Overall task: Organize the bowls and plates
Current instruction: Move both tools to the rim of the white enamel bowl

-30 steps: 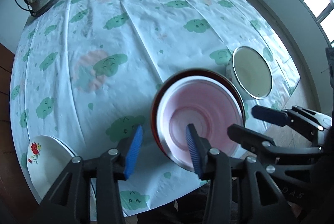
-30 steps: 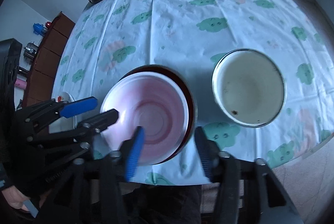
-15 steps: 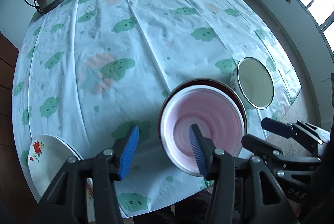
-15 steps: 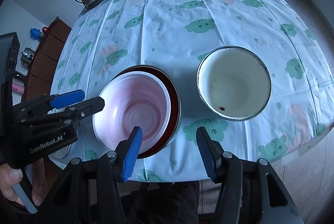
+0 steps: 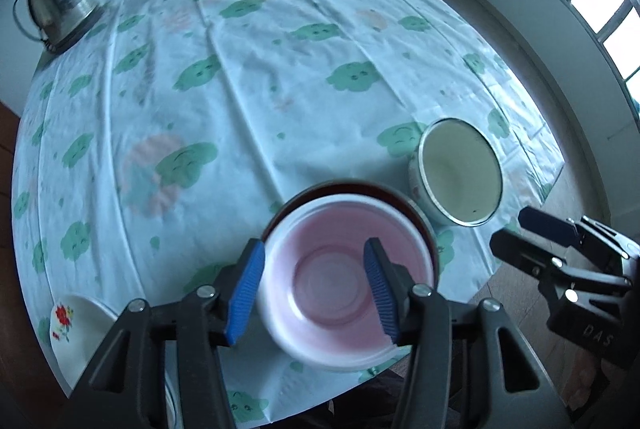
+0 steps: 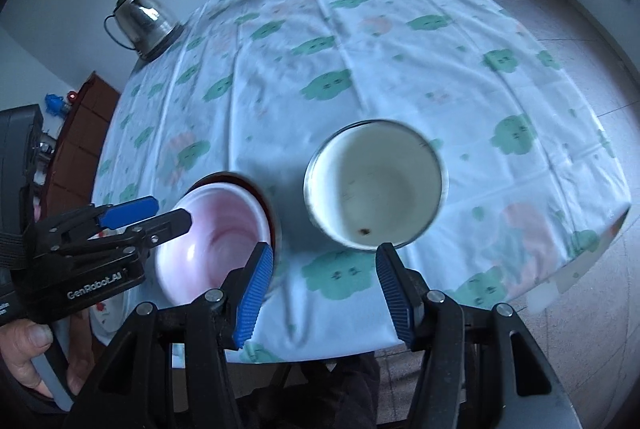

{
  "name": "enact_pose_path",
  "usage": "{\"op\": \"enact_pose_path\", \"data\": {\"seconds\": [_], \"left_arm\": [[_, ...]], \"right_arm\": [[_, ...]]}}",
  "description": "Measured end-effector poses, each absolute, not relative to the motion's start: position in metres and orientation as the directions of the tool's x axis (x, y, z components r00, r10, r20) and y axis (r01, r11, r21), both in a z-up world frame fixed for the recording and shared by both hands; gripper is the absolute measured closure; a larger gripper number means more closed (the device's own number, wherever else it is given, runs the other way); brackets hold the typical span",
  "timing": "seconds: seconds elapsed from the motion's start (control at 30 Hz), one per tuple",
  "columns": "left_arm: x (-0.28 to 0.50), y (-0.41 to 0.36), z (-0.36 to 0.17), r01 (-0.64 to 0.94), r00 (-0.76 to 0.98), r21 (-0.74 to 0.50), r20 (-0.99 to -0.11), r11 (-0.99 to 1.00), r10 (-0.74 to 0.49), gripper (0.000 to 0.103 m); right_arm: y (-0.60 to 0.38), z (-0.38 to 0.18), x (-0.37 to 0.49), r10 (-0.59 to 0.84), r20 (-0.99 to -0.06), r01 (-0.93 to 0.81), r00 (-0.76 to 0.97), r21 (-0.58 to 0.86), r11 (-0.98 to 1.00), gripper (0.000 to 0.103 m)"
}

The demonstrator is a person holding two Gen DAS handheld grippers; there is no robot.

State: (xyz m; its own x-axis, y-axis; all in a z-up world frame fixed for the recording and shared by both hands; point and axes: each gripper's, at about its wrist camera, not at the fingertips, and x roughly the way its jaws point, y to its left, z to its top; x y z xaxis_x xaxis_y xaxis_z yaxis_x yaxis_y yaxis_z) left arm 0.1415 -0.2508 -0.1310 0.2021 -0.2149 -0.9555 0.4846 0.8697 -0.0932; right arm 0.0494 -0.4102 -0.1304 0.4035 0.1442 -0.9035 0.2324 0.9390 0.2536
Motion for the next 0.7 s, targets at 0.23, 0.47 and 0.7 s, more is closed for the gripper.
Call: {"op": "enact_pose_path", "data": {"seconds": [0.23, 0.47, 0.7], "left_arm": [[0.146, -0.285, -0.13, 0.545, 0.189, -0.089, -0.956, 0.834, -0.225, 0.051], [0.157, -0.312, -0.136, 0.576, 0.168, -0.094, -0.958, 0.812, -0.231, 0.051], [0.163, -0.329, -0.147, 0.6, 0.147, -0.085, -0.966, 0.796, -0.213, 0.051]], "right_arm": [[-0.439, -0.136, 0.05, 0.104, -0.909, 0.295, 0.404, 0.237, 0.926, 0.047], [-0.458, -0.146, 0.055, 0.087, -0.917, 0.325, 0.389, 0.226, 0.918, 0.047], [-0.47, -0.155, 0.064, 0.091, -0.923, 0.339, 0.375, 0.227, 0.913, 0.047]]}}
